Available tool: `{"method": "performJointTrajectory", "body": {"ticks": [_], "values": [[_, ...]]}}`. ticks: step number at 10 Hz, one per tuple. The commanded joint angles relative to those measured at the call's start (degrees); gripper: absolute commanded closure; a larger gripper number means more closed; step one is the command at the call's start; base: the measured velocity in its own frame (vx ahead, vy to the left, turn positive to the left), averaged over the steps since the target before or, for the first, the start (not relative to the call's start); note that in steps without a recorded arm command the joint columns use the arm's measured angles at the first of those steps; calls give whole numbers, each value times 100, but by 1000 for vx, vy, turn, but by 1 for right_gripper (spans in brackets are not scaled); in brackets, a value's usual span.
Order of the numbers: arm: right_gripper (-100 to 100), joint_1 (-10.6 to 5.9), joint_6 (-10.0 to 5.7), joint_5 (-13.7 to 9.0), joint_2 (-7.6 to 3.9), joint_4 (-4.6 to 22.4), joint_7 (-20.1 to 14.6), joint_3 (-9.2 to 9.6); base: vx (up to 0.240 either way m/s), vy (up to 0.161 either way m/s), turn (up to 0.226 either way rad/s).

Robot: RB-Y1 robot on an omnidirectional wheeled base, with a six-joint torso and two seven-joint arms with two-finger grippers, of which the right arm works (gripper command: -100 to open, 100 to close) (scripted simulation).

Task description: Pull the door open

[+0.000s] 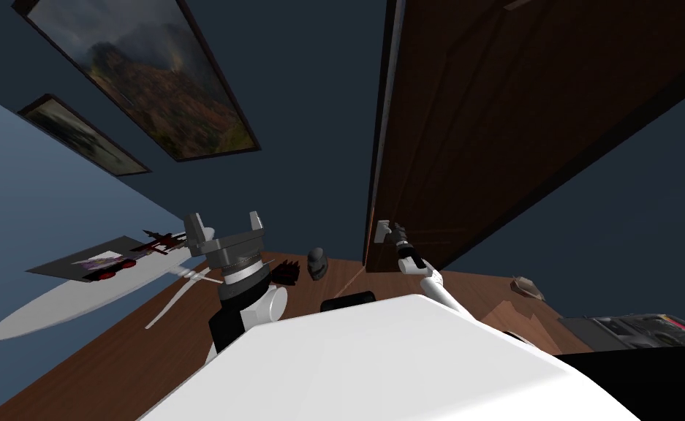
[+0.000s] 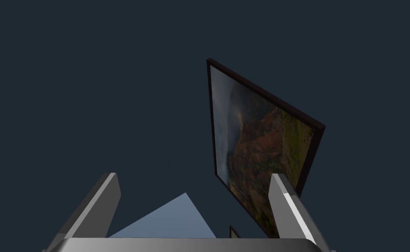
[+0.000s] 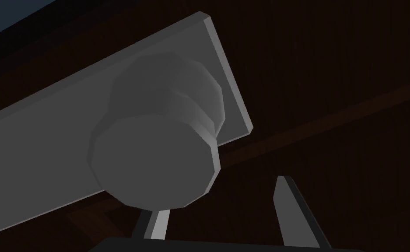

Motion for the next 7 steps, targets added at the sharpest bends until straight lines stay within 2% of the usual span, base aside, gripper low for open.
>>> {"method": "performJointTrajectory", "body": {"ticks": [1, 5, 6, 7], "values": [[-100, 3, 48, -154, 134, -38, -237, 110, -96, -36, 5], [-100, -18, 151, -674, 366, -124, -867, 171, -103, -28, 31], [-100, -18, 151, -674, 366, -124, -903, 171, -51, -14, 20], [-100, -24, 180, -822, 432, -149, -1093, 188, -42, -15, -22]]}}
